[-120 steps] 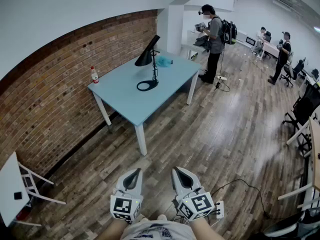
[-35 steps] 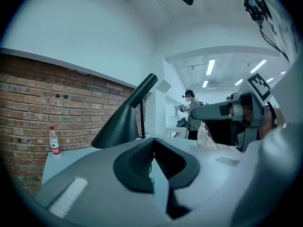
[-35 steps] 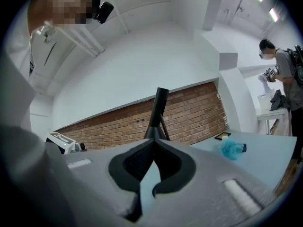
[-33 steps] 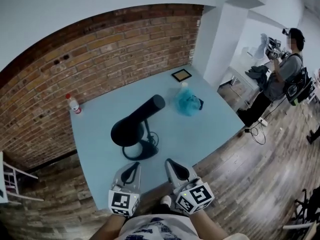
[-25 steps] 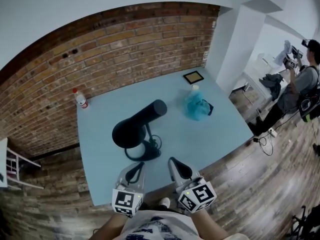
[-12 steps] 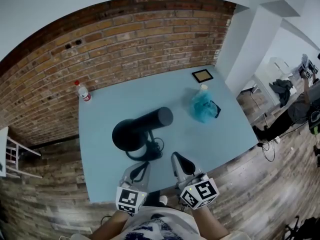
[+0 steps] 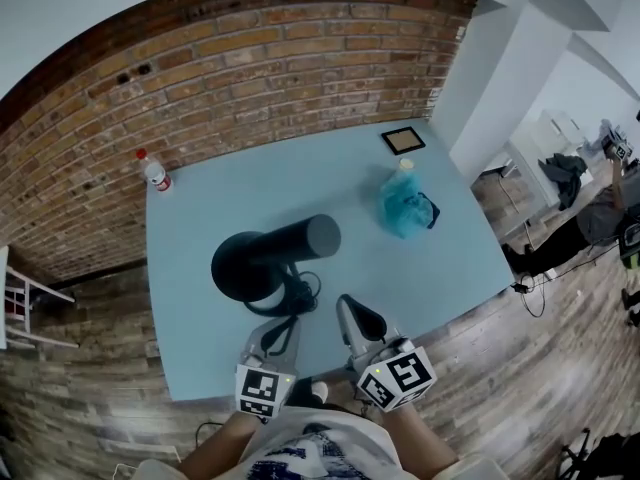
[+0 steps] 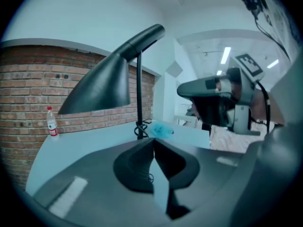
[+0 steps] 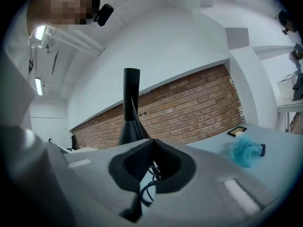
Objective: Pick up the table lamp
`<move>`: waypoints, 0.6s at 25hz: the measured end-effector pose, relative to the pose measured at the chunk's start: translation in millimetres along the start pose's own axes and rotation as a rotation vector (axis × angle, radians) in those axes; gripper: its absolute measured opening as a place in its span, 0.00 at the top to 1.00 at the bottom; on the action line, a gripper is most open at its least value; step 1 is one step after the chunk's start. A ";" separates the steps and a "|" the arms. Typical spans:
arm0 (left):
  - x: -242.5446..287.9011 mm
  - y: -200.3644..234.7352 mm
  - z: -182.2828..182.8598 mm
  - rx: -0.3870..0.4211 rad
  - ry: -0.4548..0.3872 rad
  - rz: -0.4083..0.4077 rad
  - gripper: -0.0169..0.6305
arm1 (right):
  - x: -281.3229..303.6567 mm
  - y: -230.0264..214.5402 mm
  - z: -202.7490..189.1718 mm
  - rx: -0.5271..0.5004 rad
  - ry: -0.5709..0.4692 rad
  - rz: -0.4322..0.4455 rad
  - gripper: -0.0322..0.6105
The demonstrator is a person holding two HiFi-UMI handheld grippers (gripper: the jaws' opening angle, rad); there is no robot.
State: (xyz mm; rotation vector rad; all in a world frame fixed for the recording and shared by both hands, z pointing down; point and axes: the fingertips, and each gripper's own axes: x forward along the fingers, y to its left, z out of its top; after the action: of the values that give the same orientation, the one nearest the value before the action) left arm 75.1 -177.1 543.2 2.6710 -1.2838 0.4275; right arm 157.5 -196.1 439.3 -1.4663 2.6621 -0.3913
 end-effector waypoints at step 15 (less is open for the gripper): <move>43.2 -6.1 -46.2 -0.114 0.072 -0.022 0.91 | -1.2 -4.5 -8.1 0.018 0.017 0.020 0.95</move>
State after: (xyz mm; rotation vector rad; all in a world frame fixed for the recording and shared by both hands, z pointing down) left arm 96.7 -193.5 600.6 2.5495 -1.2199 0.4302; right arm 160.4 -195.9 448.2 -1.4361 2.6770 -0.4261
